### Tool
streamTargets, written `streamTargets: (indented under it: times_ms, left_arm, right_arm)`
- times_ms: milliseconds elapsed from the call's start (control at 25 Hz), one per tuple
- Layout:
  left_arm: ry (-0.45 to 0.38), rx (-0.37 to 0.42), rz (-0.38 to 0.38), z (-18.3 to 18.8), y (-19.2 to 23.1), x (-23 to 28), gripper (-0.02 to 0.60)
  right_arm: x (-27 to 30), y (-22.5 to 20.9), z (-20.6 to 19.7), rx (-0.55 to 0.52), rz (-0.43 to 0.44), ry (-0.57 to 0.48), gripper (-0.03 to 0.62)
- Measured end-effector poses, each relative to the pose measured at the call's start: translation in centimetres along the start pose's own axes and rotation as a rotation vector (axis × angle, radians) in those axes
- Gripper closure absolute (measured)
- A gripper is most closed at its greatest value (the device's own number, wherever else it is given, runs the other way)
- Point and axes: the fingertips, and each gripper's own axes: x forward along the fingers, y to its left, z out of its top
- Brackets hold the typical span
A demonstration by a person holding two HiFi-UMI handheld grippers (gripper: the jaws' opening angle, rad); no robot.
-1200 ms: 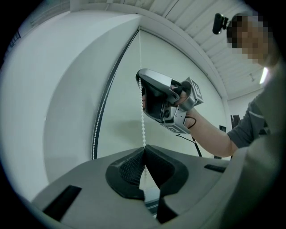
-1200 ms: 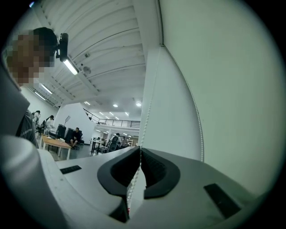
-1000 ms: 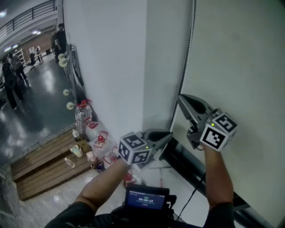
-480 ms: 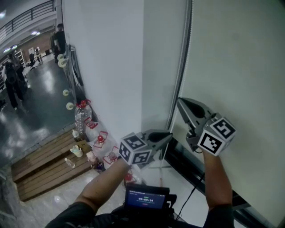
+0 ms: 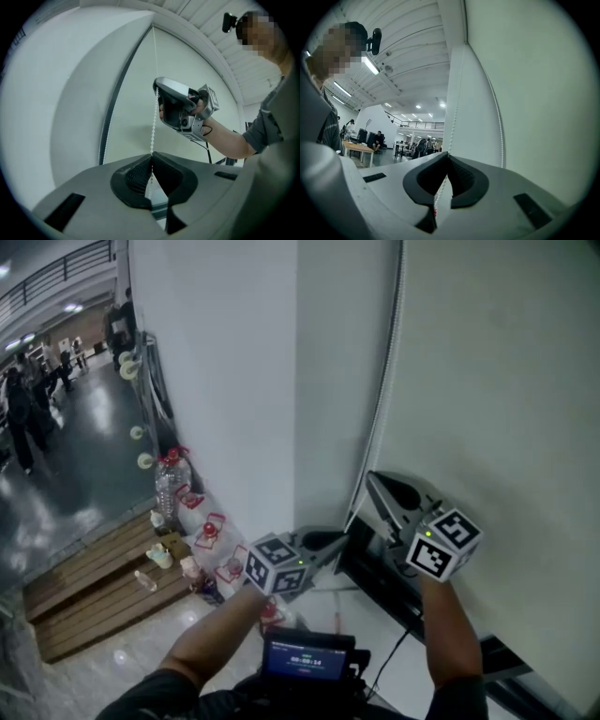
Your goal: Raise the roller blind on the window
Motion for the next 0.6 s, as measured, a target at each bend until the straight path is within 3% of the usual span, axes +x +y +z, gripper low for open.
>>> streamTargets:
  times_ms: [40, 120, 240, 360, 600]
  left_arm:
    - [-0.008, -0.007, 0.005, 0.2, 0.3, -0.7, 0.569]
    - [-0.022, 0.012, 0.031, 1.6, 1.0, -2.1, 0.486]
    - [-0.087, 0.074, 0.046, 6.3, 0.6, -3.7, 0.482]
    - [-0.178, 0.049, 0.003, 11.9, -0.2, -3.7, 0.482]
    - [-0.235, 0.075, -0.025, 20.4, -1.1, -0.6, 0.483]
  right_arm:
    - [0.0, -0.1, 0.0, -0.002, 0.000, 0.005, 0.583]
    - [-0.1, -0.3, 0.1, -0.008, 0.001, 0.017, 0.583]
    - [-0.5, -0.5, 0.3, 0.001, -0.001, 0.012, 0.583]
    - [-0.7, -0.5, 0.2, 0.007, 0.003, 0.004, 0.583]
    - [-0.3, -0.7, -0.2, 0.007, 0.018, 0.007, 0.583]
